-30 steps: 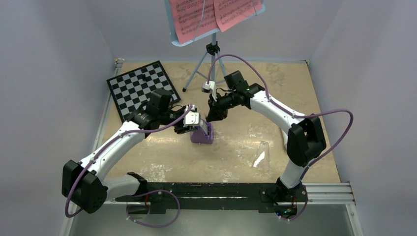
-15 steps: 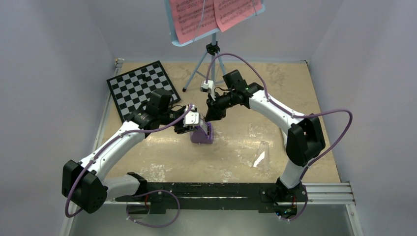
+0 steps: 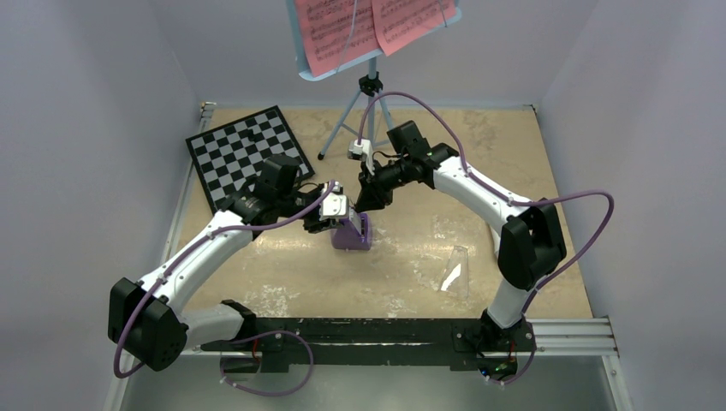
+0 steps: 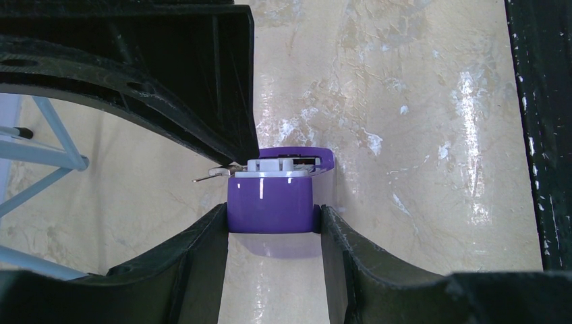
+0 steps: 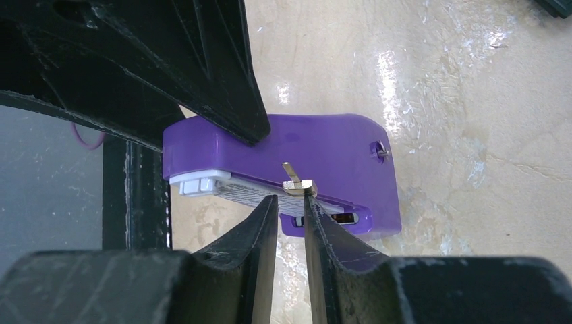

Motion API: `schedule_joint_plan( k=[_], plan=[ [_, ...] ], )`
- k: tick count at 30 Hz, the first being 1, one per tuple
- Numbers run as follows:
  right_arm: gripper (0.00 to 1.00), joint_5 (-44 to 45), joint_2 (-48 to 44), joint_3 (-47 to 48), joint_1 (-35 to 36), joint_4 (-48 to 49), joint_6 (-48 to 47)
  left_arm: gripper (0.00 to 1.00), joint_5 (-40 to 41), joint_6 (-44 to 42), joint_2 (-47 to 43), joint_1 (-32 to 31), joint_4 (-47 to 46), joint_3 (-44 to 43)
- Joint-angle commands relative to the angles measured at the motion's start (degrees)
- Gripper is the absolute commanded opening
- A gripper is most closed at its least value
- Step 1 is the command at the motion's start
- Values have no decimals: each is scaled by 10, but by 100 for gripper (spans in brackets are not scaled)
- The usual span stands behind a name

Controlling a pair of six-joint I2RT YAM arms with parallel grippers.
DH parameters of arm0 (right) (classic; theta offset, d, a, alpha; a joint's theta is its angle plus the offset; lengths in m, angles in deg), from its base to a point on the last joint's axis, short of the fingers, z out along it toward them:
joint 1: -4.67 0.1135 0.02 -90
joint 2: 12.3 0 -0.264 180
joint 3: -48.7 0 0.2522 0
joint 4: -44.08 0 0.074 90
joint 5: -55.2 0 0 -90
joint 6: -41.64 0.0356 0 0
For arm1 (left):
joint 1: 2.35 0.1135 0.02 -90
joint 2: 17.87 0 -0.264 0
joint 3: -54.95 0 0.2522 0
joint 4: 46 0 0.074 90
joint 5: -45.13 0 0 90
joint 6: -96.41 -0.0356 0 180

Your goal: Pack up the instrument practice props

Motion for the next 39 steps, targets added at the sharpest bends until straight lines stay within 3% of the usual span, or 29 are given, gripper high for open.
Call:
schedule_joint_plan(
  k=[1, 39],
  plan=[
    [26, -39, 0, 26, 12, 1, -3, 0, 9, 1, 17, 4, 30, 6],
    [28, 39, -3, 17, 11, -1, -34, 0, 18, 0, 32, 4, 35, -8]
  ],
)
